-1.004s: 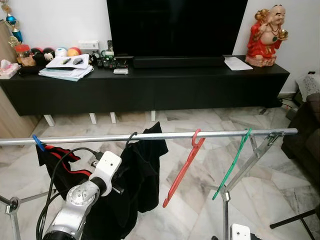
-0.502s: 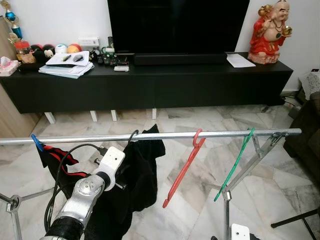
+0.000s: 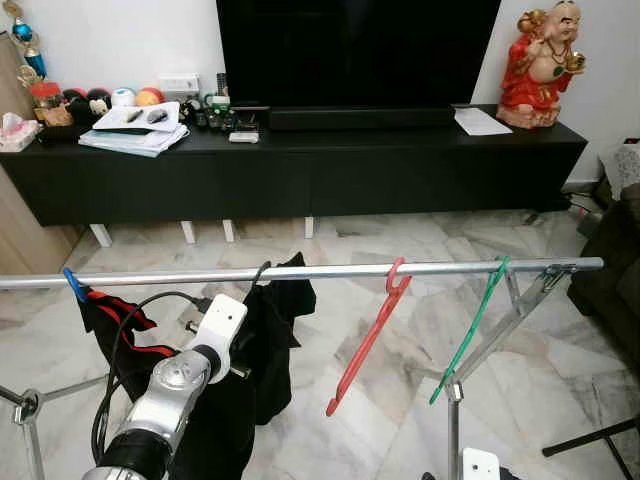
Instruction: Hang hanger
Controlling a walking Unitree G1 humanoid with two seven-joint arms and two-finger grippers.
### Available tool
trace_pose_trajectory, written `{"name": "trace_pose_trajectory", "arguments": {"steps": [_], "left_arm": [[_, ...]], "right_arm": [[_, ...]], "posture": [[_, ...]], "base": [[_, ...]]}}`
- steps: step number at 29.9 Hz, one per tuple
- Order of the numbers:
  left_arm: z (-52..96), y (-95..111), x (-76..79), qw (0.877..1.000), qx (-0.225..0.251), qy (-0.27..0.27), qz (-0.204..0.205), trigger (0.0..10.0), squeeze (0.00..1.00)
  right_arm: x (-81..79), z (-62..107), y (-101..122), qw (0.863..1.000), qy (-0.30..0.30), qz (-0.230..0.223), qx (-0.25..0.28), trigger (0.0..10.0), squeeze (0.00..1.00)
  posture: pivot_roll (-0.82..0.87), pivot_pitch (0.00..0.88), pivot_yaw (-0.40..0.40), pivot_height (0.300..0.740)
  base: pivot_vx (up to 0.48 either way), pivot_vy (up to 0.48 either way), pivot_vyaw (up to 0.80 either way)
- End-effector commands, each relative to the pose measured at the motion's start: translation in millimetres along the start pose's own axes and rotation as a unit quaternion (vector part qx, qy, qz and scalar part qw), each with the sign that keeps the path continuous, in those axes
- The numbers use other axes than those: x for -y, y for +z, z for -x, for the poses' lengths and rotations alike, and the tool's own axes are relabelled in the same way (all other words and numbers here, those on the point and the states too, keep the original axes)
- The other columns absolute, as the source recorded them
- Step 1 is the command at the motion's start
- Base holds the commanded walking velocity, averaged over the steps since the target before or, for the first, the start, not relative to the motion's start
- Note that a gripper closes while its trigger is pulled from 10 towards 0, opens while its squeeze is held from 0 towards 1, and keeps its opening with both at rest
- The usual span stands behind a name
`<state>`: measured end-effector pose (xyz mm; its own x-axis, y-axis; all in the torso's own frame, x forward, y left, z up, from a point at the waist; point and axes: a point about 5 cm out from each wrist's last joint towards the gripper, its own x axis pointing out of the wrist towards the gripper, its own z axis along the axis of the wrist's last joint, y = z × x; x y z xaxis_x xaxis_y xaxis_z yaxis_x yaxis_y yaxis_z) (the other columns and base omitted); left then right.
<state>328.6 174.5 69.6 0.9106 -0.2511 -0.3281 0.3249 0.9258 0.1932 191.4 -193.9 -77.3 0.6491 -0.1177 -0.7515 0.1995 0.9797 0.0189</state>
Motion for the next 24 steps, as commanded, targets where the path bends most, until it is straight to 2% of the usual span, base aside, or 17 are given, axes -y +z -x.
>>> {"name": "trace_pose_trajectory", "arguments": {"steps": [1,6,12,17,19,20,21,23,24], "left_arm": [[3.0,3.4,-3.8,1.0,0.017,0.01,0.012,10.0,1.0],[9.6,4.9,-7.5,0.999,0.037,0.021,0.017,10.0,1.0],[22.7,3.8,-7.2,0.998,0.055,0.009,0.024,10.0,1.0],[42.0,5.0,-8.6,0.997,0.074,0.003,0.02,10.0,1.0],[48.2,4.3,-10.5,0.997,0.078,0.01,0.018,10.0,1.0],[56.1,4.5,-13.0,0.996,0.086,0.019,0.019,10.0,1.0],[56.1,4.5,-13.0,0.996,0.086,0.019,0.019,10.0,1.0],[69.0,7.0,-17.9,0.994,0.102,0.034,0.026,10.0,1.0],[69.0,7.0,-17.9,0.994,0.102,0.034,0.026,10.0,1.0]], "right_arm": [[1.5,0.7,-3.5,1.0,-0.002,-0.002,-0.008,10.0,0.0],[1.9,0.7,-3.5,1.0,-0.001,0.0,-0.009,10.0,0.0],[2.2,0.7,-3.3,1.0,0.0,0.001,-0.009,10.0,0.0],[2.5,0.6,-3.0,1.0,0.002,0.003,-0.009,10.0,0.0],[2.6,0.6,-2.9,1.0,0.002,0.004,-0.009,10.0,0.0],[2.8,0.5,-2.7,1.0,0.003,0.005,-0.009,10.0,0.0],[2.8,0.5,-2.7,1.0,0.003,0.005,-0.009,10.0,0.0],[3.3,0.5,-2.4,1.0,0.004,0.007,-0.009,10.0,0.0],[3.3,0.5,-2.4,1.0,0.004,0.007,-0.009,10.0,0.0]], "posture": [[0.04,0.025,0.006,0.74],[0.05,0.028,0.004,0.74],[0.05,0.027,0.003,0.74],[0.05,0.028,0.0,0.74],[0.06,0.028,0.0,0.74],[0.06,0.028,-0.002,0.74],[0.06,0.028,-0.002,0.74],[0.06,0.029,-0.006,0.74],[0.06,0.029,-0.006,0.74]], "base": [[0.0,0.0,0.0],[0.0,0.0,0.0],[0.0,0.0,0.0],[0.0,0.0,0.0],[0.0,0.0,0.0],[0.0,0.0,0.0],[0.0,0.0,0.0],[0.0,0.0,0.0],[0.0,0.0,0.0]]}}
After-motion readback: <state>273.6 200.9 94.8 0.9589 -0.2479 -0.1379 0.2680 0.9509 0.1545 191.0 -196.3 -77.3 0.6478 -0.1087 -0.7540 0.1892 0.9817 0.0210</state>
